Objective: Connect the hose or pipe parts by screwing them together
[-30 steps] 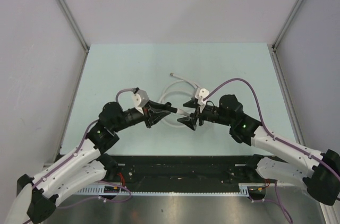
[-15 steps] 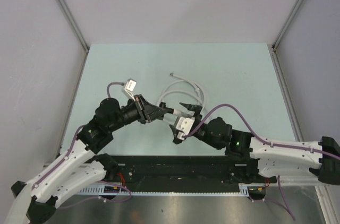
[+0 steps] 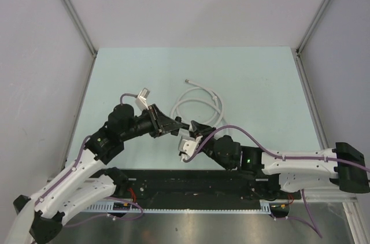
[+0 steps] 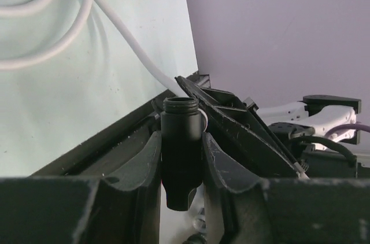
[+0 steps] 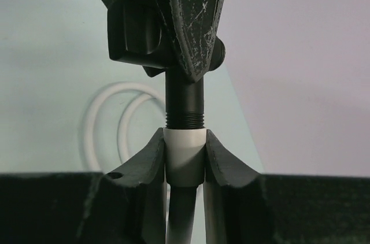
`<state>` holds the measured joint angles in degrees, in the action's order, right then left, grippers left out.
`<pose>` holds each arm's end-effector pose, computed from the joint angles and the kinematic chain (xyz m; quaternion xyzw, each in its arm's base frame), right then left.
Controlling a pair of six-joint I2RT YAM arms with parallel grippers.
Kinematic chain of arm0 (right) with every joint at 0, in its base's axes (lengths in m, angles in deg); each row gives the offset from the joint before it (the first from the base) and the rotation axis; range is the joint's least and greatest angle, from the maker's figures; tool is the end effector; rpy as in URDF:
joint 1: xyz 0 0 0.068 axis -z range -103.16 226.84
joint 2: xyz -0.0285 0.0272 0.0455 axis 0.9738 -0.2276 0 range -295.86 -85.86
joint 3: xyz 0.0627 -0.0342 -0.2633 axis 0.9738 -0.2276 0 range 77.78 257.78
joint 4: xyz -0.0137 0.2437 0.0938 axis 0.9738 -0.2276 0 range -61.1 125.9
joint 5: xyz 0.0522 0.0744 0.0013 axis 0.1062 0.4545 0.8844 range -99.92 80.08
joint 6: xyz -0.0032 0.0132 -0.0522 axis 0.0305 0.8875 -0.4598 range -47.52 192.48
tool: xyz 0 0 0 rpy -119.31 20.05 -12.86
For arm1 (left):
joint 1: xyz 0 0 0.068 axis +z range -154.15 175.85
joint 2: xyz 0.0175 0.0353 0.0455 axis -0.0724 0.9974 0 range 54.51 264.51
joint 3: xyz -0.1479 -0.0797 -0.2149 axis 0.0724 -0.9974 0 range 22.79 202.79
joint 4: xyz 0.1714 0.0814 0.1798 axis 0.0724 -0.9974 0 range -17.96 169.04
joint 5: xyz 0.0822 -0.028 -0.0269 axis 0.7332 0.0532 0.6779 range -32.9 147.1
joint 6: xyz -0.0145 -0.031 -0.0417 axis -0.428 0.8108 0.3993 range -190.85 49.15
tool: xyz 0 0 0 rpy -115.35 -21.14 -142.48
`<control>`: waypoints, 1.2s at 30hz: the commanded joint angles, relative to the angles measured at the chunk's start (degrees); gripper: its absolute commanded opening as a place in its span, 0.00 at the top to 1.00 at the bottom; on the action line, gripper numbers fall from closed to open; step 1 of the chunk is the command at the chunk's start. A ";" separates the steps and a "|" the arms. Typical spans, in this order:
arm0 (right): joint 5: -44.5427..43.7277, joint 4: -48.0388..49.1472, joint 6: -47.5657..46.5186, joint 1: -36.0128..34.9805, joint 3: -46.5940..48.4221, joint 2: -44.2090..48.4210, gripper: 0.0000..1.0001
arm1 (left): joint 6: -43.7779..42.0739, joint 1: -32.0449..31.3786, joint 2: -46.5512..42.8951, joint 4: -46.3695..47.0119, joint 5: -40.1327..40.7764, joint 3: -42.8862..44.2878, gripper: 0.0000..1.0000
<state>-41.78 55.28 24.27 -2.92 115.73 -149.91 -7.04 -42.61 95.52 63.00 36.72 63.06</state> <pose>0.0637 0.2470 0.2847 -0.5659 0.4790 -0.0237 0.6706 0.1249 -0.1150 0.3125 -0.0704 0.7940 -0.5461 0.2577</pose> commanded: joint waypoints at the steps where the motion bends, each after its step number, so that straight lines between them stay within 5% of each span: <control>1: 16.00 -4.50 9.40 2.85 3.35 3.31 1.00 | -8.76 -0.48 2.49 6.01 -6.16 5.34 1.00; 8: 44.46 -9.61 23.76 16.74 4.23 6.66 1.00 | -41.00 -0.57 2.67 13.72 -7.90 1.40 1.00; 16: 69.96 -11.03 32.37 27.81 4.23 5.34 1.00 | -59.40 -0.74 -2.33 26.12 -10.11 -10.02 1.00; 19: 72.45 -11.55 34.14 30.11 4.23 4.73 1.00 | -63.64 -0.83 -6.47 28.69 -10.29 -12.76 1.00; 23: 69.05 -12.26 35.81 30.46 4.15 4.99 0.95 | -65.22 -0.83 -7.53 28.43 -8.80 -12.15 1.00; 24: 67.56 -12.17 36.94 30.46 4.23 5.60 0.84 | -64.78 -0.83 -7.09 28.25 -8.36 -11.80 1.00; 25: 64.49 -12.17 37.30 30.37 4.15 5.87 0.60 | -64.17 -0.83 -6.91 28.07 -6.88 -11.45 1.00; 27: 60.88 -12.78 37.31 29.85 4.15 7.61 0.42 | -59.43 -0.74 -6.48 27.81 -4.42 -10.48 1.00; 33: 37.95 -14.19 30.91 23.97 3.53 11.49 0.15 | -41.51 -0.83 -7.61 19.92 8.42 -5.39 1.00; 36: 26.26 -13.05 24.05 18.52 3.35 11.58 0.11 | -32.37 -0.74 -9.19 16.47 9.57 -3.45 1.00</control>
<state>2.48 41.03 56.40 20.51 118.07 -139.09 -53.33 -43.90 89.10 80.97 38.12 53.71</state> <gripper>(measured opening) 0.864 0.300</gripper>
